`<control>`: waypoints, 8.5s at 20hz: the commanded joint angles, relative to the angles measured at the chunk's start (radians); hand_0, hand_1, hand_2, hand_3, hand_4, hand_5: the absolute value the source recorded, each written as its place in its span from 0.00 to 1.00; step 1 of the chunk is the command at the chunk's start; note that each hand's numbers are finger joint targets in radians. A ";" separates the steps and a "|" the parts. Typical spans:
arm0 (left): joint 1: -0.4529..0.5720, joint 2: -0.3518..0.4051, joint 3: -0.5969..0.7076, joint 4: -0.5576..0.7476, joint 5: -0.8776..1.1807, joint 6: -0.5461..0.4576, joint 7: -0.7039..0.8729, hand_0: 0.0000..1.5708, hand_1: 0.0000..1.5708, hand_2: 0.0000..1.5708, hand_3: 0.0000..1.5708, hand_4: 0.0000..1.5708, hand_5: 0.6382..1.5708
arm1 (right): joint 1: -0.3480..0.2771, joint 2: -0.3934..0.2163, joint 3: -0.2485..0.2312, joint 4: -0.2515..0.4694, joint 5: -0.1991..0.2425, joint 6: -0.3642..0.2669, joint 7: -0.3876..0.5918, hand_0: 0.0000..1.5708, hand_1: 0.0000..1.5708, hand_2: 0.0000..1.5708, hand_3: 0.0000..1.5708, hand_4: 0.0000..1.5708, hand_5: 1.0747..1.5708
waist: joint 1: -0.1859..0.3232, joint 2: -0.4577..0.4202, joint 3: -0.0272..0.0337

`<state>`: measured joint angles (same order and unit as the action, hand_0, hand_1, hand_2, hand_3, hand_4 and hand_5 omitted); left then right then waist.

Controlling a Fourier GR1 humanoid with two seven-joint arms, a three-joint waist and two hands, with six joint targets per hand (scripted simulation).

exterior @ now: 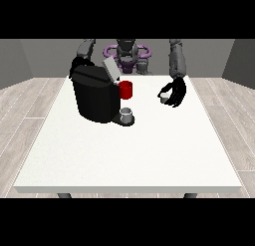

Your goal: Insert the coffee pod into the coffee machine and close the lid

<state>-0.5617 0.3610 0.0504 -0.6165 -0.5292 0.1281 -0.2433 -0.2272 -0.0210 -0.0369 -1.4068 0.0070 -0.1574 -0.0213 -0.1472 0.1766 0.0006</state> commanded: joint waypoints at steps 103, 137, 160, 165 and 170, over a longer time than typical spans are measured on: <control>-0.594 0.056 0.039 -0.005 -0.171 -0.301 0.119 0.67 0.67 0.71 0.61 0.23 1.00 | -0.099 -0.014 -0.030 0.058 -0.028 -0.042 -0.037 0.00 0.00 0.00 0.00 0.29 1.00 | -0.109 0.056 -0.0004; -0.441 -0.030 0.128 -0.024 -0.087 -0.350 0.082 0.00 0.00 0.00 0.00 0.00 1.00 | 0.046 -0.010 -0.041 0.052 -0.069 -0.012 -0.057 0.00 0.00 0.00 0.00 0.25 1.00 | -0.028 -0.140 -0.0012; -0.019 -0.317 0.303 -0.158 0.307 -0.451 0.000 0.00 0.00 0.00 0.00 0.00 1.00 | 0.019 -0.181 -0.028 -0.032 -0.083 0.176 0.051 0.00 0.00 0.00 0.00 0.00 1.00 | 0.285 -0.409 -0.0004; 0.063 -0.349 0.279 -0.232 0.361 -0.462 0.035 0.00 0.00 0.00 0.00 0.02 1.00 | -0.058 -0.171 0.002 -0.035 -0.030 0.136 0.126 0.00 0.00 0.00 0.00 0.15 1.00 | 0.309 -0.399 -0.0006; 0.104 -0.359 0.211 -0.381 0.415 -0.422 0.064 0.00 0.00 0.00 0.00 0.13 1.00 | -0.078 -0.201 -0.046 0.058 -0.065 0.221 0.011 0.00 0.00 0.00 0.00 0.08 1.00 | 0.318 -0.321 -0.0002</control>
<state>-0.4953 0.0258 0.3121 -0.9103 -0.1551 -0.3069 -0.1976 -0.2773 -0.1902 -0.0458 -1.4198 -0.0462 0.0240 0.0295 0.1415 -0.1781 0.0000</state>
